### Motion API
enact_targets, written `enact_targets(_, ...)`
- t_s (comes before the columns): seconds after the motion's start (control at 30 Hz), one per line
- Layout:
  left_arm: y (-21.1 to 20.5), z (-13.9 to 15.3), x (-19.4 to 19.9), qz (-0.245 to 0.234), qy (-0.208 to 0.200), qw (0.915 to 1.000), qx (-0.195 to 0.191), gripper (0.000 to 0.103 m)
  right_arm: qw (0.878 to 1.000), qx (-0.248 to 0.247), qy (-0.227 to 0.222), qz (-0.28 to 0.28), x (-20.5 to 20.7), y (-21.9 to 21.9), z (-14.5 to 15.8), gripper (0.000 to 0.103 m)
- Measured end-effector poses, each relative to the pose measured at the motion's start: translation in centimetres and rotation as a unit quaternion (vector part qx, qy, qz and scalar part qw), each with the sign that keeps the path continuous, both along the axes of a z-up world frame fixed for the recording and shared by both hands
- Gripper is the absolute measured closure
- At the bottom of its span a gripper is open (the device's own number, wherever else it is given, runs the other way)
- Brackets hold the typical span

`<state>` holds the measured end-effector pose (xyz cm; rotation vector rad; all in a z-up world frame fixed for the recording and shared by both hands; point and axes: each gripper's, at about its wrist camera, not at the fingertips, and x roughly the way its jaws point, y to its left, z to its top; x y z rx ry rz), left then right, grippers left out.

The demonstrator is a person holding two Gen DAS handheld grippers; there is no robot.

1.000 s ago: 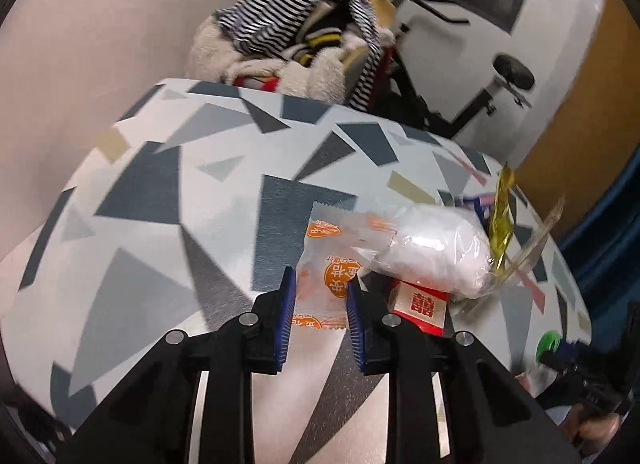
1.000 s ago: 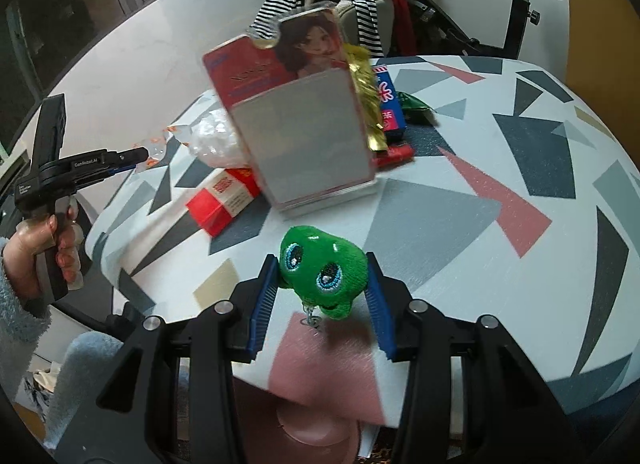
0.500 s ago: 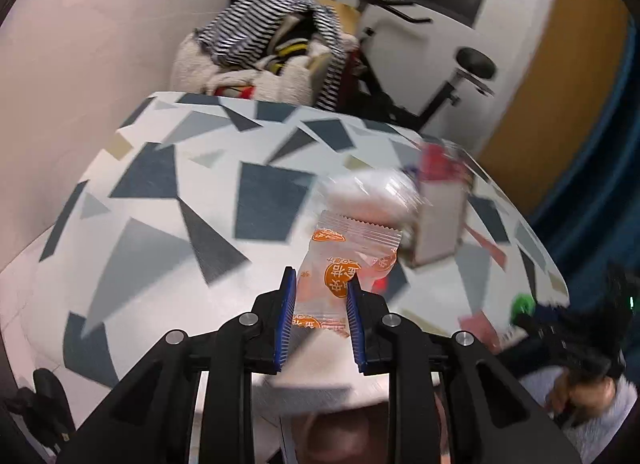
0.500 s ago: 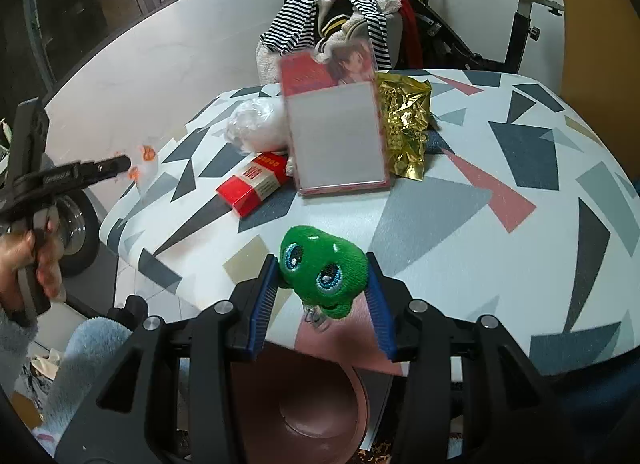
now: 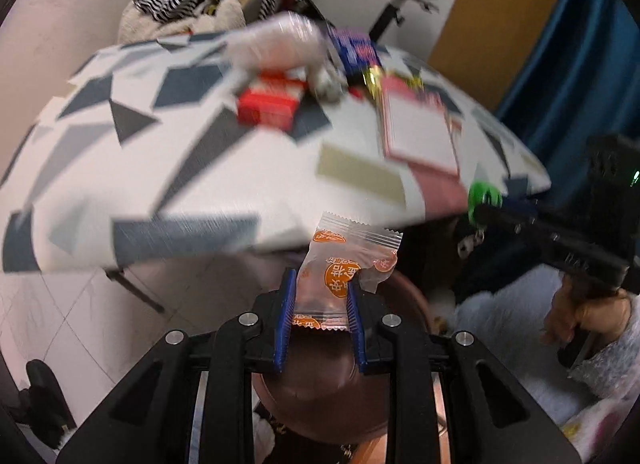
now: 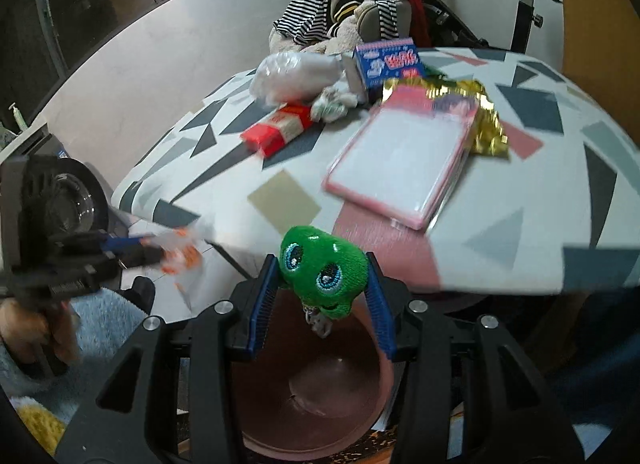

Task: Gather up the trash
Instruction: 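Carry both items over the brown bin and open both grippers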

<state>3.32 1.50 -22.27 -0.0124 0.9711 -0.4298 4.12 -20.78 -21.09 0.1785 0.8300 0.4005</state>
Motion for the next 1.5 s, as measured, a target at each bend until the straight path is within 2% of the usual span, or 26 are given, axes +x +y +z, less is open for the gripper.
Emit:
enact_targets(0.1,-0.7,-2.4,-0.5,-0.006,0.018,0.9998,0.006,0.079,1.000,0.020,0.015,0.000,-0.9,0.2,-2.0,0.058)
enact_targets(0.23,-1.6,-5.6,-1.0,-0.015,0.037,0.9989,0.023,0.079,0.999,0.008,0.036,0.023,-1.1,1.4,-4.7,0.058)
enact_targets(0.5,-1.6,-7.8,0.5,-0.005,0.079,0.9962,0.037,0.077,0.996,-0.034,0.076,0.036,0.4,3.3,-8.9,0.058)
enact_targets(0.7,-1.7,-8.7,1.0,0.002,0.094,0.9947,0.043,0.075,0.994,-0.051,0.084,0.051,0.5,4.4,-9.7,0.058)
enact_targets(0.8,-1.5,-8.6,1.0,0.007,0.093,0.9949,0.038,0.067,0.993,-0.052,0.089,0.049,0.5,4.2,-9.9,0.058)
enact_targets(0.9,-1.4,-8.3,1.0,0.014,0.085,0.9956,0.037,0.047,0.993,-0.052,0.099,0.043,0.6,3.9,-10.4,0.058)
enact_targets(0.97,-1.2,-8.0,1.0,0.022,0.078,0.9959,0.038,0.038,0.992,-0.051,0.107,0.040,0.7,3.8,-10.7,0.058)
enact_targets(1.1,-0.8,-7.5,1.0,0.036,0.070,0.9963,0.035,0.032,0.988,-0.053,0.138,0.032,1.2,3.6,-12.2,0.058)
enact_targets(1.23,-0.5,-7.2,1.0,0.046,0.066,0.9962,0.034,0.031,0.985,-0.062,0.160,0.031,1.4,3.5,-13.2,0.058)
enact_targets(1.5,-0.4,-6.5,0.7,0.053,0.046,0.9966,0.042,0.026,0.982,-0.077,0.168,0.042,1.3,4.0,-13.7,0.056)
